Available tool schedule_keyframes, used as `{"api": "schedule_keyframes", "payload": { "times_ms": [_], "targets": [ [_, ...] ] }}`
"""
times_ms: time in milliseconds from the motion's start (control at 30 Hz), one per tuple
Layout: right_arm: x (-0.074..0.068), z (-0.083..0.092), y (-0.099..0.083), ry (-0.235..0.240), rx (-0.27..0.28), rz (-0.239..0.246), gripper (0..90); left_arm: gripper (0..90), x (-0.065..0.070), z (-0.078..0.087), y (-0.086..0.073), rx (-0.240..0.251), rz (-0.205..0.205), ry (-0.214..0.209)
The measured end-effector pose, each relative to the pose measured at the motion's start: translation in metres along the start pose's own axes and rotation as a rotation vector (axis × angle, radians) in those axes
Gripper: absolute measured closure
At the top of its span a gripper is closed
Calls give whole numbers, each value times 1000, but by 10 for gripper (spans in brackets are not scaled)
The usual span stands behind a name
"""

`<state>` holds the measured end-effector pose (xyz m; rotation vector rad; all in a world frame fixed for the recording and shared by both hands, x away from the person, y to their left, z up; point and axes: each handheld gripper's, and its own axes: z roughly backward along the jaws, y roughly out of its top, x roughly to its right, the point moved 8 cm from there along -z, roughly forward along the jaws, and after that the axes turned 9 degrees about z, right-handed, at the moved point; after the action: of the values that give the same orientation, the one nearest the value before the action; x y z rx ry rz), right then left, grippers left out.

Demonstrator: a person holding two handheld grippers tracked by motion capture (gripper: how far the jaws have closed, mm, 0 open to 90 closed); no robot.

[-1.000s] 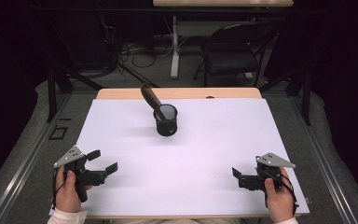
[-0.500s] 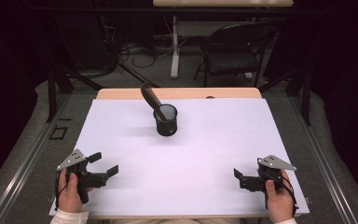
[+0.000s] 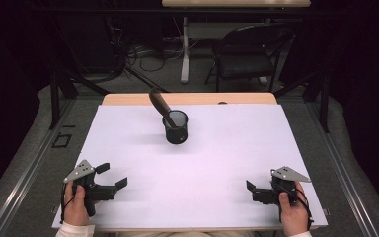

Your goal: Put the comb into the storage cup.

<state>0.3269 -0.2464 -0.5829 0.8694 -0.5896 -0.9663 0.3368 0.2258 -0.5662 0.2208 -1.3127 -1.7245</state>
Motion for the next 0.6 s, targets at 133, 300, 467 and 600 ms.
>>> {"api": "schedule_keyframes", "payload": {
  "times_ms": [133,300,467,600],
  "targets": [
    [0,-1,-1,1,2,2,0,4,0,-1,-1,-2,1,-1],
    [-2,-3,-3,5,-2,4,0,4,0,-2,-2,-3,2,-1],
    [-3,-4,-3,10,-2,12,0,3,0,-2,-2,-3,-1,-1],
    [-4,-4,-3,13,-6,12,0,3,0,-2,-2,0,-4,-2]
  ]
}}
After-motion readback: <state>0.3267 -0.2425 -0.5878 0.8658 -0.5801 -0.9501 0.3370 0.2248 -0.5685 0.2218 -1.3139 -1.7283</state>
